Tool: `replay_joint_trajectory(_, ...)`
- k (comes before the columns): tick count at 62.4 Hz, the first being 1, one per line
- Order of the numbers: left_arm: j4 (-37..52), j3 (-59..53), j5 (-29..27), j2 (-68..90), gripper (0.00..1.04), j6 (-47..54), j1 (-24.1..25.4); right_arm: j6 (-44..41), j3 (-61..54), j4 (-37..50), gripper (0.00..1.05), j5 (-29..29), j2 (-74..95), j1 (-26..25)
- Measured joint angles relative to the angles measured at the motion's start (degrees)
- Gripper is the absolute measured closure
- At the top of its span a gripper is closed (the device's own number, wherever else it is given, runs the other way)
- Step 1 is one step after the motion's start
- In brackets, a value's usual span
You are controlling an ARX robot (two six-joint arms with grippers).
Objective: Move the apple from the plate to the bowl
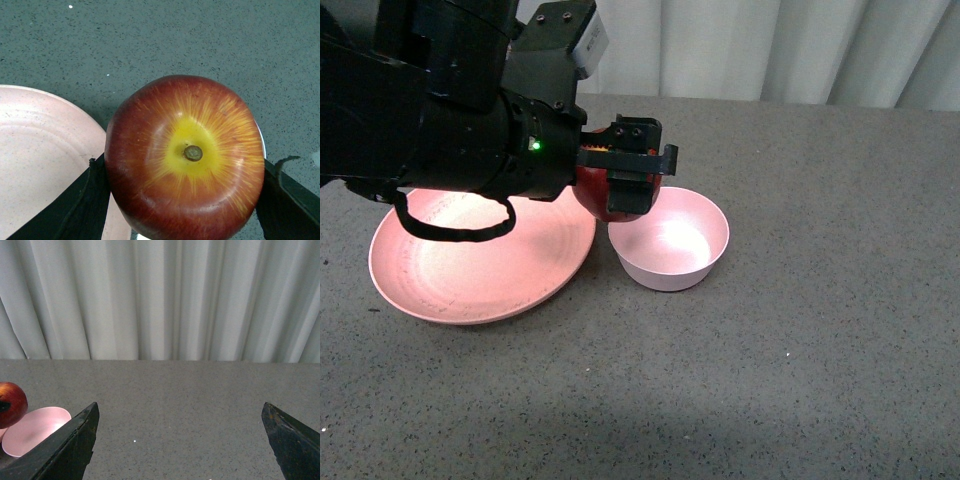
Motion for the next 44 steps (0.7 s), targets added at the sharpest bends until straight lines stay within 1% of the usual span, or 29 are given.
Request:
replay_joint_trajectory(27,0.0,4.0,-1.0,5.6,0.34,-0.4,-5.5,0.0,0.0,0.0,0.09,0.0,0.0,0.0)
replay_joint_trajectory(44,0.0,6.8,-2.4,9.6,0.34,-0.1,-6.6,0.0,0.0,0.0,0.09,0.0,0.0,0.0)
